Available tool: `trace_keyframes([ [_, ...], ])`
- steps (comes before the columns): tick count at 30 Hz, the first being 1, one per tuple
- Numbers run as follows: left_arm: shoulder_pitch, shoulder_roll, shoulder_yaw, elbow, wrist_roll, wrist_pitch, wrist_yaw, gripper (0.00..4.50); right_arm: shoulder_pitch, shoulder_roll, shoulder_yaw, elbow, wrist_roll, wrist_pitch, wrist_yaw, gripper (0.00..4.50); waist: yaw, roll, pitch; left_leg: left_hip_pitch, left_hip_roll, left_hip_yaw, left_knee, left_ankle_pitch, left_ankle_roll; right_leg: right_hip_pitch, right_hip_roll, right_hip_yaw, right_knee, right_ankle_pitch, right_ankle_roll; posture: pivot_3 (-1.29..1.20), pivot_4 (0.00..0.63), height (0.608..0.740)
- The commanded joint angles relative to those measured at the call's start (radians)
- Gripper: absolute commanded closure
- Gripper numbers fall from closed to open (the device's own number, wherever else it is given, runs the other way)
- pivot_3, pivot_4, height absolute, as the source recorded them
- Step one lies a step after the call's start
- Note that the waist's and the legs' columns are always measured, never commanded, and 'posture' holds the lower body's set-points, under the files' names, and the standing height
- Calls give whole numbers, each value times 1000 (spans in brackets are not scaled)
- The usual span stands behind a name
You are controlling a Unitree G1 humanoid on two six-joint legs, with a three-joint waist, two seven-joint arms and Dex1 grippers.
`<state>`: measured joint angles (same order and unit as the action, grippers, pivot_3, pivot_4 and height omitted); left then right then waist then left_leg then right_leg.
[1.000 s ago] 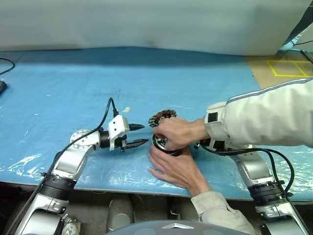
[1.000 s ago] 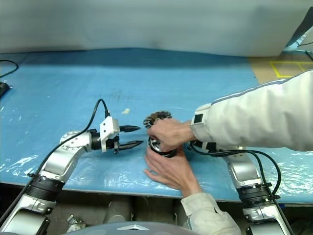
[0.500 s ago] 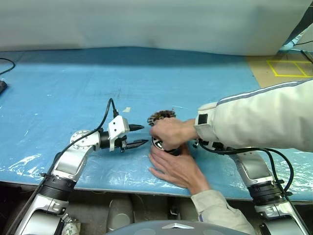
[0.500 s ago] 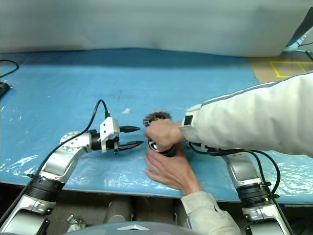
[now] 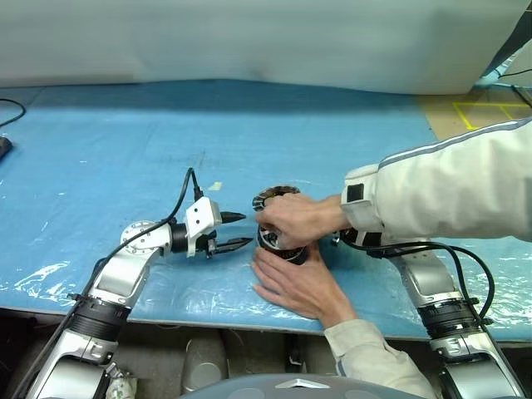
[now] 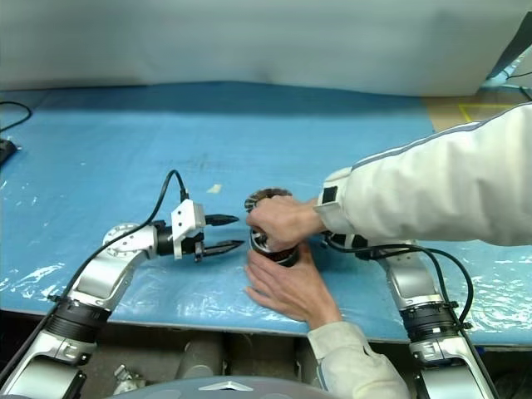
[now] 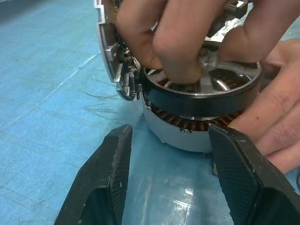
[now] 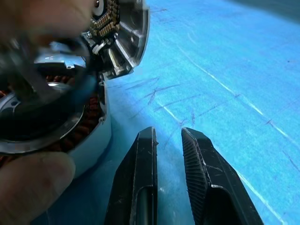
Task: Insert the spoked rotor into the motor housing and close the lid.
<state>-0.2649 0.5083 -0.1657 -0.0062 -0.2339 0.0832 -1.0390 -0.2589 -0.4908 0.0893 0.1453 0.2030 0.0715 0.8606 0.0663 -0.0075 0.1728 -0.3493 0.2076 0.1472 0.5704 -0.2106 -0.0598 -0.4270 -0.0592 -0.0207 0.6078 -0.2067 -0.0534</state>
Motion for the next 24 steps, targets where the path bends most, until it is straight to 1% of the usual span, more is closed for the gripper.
trace_keyframes([
  [1,-10,-5,1,-6,1,-20,5,1766,-11,-2,-21,1,3,-42,7,3623,0,0,0,0,0,0,0,0,0,0,0,0,0,0,0,0,150,740],
  [15,14,-19,10,1,6,-47,22,1766,-6,-8,-24,34,0,-79,22,3623,0,0,0,0,0,0,0,0,0,0,0,0,0,0,0,0,150,740],
  [24,9,-26,13,54,18,-91,35,1766,-19,-19,-34,64,-7,-99,16,3623,0,0,0,0,0,0,1,0,0,0,0,0,0,0,0,0,150,740],
])
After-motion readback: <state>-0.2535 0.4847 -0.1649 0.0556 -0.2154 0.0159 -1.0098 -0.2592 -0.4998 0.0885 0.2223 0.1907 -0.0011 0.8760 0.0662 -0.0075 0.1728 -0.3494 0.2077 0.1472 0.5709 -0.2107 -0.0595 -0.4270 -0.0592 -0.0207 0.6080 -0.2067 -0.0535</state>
